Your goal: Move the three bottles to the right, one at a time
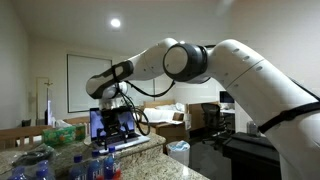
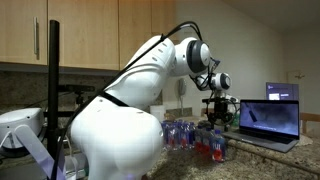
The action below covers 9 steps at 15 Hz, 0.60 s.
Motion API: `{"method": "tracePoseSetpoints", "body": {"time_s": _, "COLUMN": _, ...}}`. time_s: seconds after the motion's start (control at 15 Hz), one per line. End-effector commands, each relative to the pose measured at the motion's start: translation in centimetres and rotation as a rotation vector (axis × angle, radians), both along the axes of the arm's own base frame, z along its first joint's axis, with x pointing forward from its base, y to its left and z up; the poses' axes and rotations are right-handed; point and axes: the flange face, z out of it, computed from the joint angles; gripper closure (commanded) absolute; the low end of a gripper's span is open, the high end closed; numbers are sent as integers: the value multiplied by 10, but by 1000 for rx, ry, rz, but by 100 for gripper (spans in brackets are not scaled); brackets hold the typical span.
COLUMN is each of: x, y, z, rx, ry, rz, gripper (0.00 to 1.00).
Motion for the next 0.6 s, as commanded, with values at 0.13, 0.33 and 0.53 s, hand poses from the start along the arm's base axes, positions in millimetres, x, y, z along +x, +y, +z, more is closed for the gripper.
{"method": "tracePoseSetpoints", "body": {"time_s": 0.13, "x": 2, "y": 7, "z": -1, "rx": -33, "ry": 6, "rz": 117, "gripper": 25}}
{"method": "tracePoseSetpoints", "body": {"time_s": 0.33, "x": 2, "y": 11, "z": -1, "rx": -32, "ry": -5, "rz": 167, "gripper": 41}}
{"method": "tracePoseSetpoints", "body": {"time_s": 0.53, "x": 1, "y": 14, "z": 0, "rx": -27, "ry": -9, "rz": 199, "gripper": 61}}
